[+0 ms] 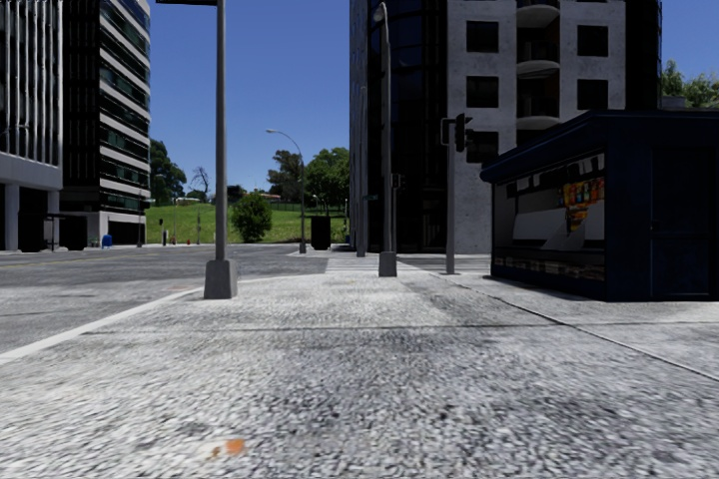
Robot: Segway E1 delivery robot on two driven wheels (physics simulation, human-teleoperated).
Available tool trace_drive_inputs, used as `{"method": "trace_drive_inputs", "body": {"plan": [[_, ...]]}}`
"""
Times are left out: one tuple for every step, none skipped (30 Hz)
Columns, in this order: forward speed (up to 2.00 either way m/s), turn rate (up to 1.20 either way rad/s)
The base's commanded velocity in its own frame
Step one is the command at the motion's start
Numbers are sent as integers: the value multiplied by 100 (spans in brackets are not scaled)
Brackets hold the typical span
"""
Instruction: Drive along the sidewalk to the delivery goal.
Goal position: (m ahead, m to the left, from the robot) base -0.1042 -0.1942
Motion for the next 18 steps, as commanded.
{"method": "trace_drive_inputs", "body": {"plan": [[155, 0], [145, 0], [132, 0], [132, 0], [113, 0], [70, 0], [70, 0], [0, 0], [0, 0], [0, 0], [0, 0], [0, 0], [0, 0], [0, 0], [0, 0], [0, 0], [0, 0], [0, 0]]}}
